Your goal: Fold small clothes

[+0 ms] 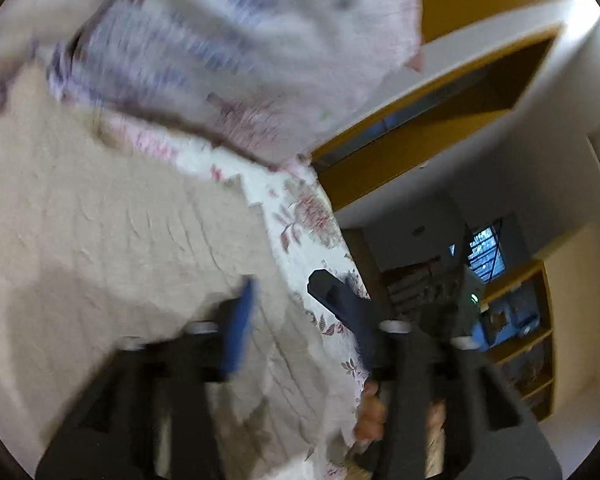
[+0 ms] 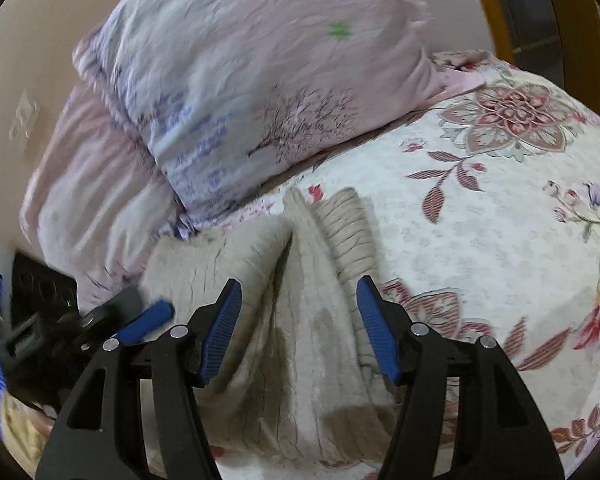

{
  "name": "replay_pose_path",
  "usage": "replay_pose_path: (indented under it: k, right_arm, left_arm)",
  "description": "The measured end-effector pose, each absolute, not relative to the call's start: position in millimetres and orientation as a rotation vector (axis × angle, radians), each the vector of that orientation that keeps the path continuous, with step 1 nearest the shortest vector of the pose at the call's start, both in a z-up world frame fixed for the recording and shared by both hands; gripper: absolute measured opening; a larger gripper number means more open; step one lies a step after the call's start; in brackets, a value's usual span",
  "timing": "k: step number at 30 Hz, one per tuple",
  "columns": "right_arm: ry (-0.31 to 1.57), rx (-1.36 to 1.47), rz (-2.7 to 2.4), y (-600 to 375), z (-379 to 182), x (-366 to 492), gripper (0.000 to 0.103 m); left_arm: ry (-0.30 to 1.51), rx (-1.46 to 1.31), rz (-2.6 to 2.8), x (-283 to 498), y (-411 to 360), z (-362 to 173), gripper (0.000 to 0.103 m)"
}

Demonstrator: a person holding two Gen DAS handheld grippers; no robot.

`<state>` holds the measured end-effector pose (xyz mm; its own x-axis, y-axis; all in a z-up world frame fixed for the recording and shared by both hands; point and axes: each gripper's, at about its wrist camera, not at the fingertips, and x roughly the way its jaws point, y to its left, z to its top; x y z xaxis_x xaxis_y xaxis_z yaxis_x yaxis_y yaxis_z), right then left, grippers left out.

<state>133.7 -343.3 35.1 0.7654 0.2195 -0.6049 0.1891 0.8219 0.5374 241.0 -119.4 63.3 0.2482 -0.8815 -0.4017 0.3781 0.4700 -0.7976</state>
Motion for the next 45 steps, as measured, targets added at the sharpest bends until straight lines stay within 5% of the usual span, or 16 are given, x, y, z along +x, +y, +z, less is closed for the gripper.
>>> replay_pose_path:
  k: [4,11,21,24,28,36,45]
  right_arm:
    - [0.768,0.744,0.167,-347,36,141,0.062]
    - [0.956,0.801,0.244,-329,16,167,0.062]
    - [0.965,0.901,0.309,-324,-3,195,0.051]
    - [0.946,0.907,0.303,-326,-4,207,0.046]
    - [0.924,0.811,0.272,-317,0,220,0.021]
    - [0.663,0.411,0.195,-293,74,193,0.018]
    - [0.656,0.325,0.094,-311,77,180,0.016]
  left_arm:
    - [0.809,-0.552,-0.778,236,-70,93,0.08]
    - [0.931,-0.521,-0.462,253,-17,55,0.08]
    - [1.058,-0.585,-0.562,255,-32,17,0.076]
    - [1.065,-0.6,-0.574,251,-30,14,0.076]
    - [1.071,-0.622,-0.577,253,-29,14,0.077]
    - [1.04,-0.618,-0.586,245,-25,20,0.079]
    - [1.03,-0.555,-0.613,240,-37,23,0.079]
